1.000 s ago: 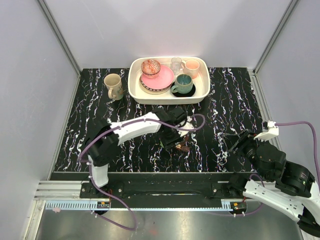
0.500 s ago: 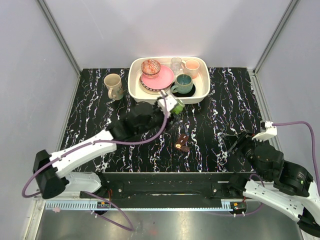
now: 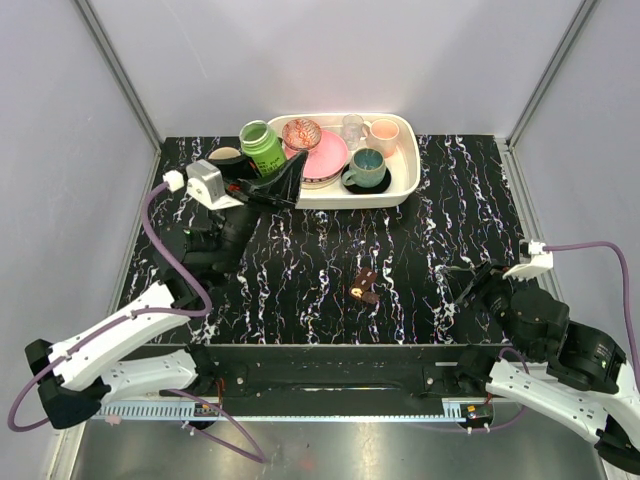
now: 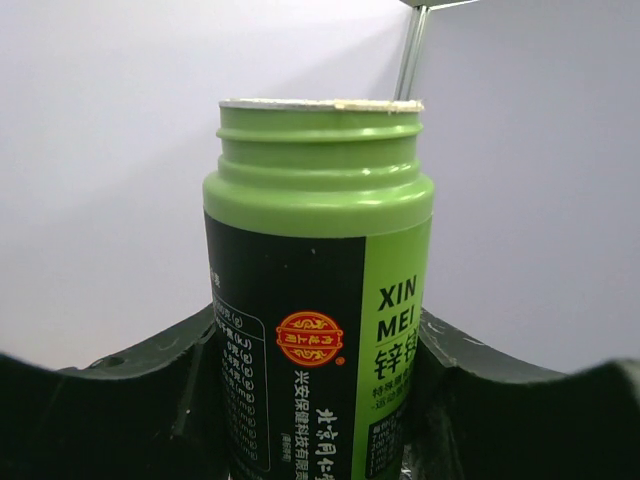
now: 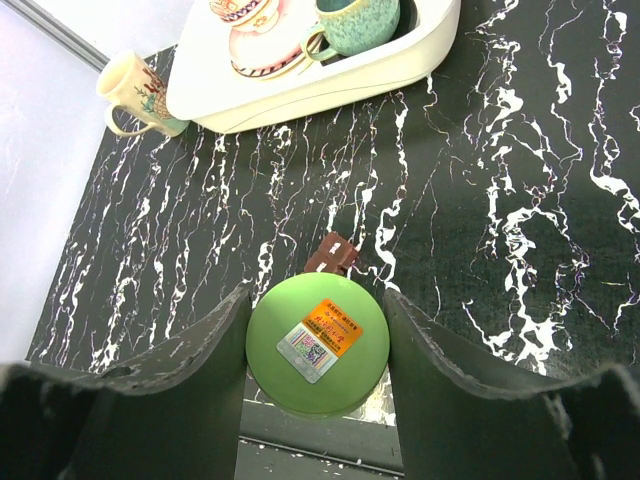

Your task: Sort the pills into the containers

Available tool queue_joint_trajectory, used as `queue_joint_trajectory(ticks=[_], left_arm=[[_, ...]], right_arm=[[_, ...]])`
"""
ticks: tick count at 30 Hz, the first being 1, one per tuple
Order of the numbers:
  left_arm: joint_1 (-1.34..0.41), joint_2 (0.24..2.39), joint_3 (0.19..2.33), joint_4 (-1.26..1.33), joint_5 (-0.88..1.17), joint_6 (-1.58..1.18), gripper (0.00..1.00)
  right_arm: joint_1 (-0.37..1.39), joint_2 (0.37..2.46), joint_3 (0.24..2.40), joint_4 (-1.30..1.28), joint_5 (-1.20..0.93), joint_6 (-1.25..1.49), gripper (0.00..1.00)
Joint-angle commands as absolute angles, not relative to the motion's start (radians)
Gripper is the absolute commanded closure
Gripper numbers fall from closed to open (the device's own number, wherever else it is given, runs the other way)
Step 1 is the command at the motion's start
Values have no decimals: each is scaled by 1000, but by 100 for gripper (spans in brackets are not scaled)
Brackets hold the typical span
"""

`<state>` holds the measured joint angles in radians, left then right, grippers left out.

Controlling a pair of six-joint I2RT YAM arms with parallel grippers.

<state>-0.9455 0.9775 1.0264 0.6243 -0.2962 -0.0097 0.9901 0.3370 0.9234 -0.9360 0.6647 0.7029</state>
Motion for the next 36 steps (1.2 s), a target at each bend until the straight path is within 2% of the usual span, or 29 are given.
queue_joint_trajectory(ticks=[1,2,6,10,14,21,25,36], left_arm=[[-898,1003,1157,539,-139,-107,100],[-890,1017,1176,418,-108,-127,100],[-882,982,1114,351,92,-213,100],[-891,951,1094,177,263,-265,100],[-936,910,1010,121,328,-288,100],[-1017,923,936,233,455,-327,100],[-1042,949,945,265,471,-325,100],[-1054,1006,996,285,515,-324,100]], right_arm=[[992,370,949,-867,667,672,100],[992,374,951,-856,666,666,100],[992,441,986,-822,605,612,100],[992,531,1086,-766,522,529,100],[994,626,1215,-669,413,424,100],[992,820,1437,-545,166,373,100],[993,838,1442,-431,92,383,100],[992,896,1459,-394,-112,371,100]])
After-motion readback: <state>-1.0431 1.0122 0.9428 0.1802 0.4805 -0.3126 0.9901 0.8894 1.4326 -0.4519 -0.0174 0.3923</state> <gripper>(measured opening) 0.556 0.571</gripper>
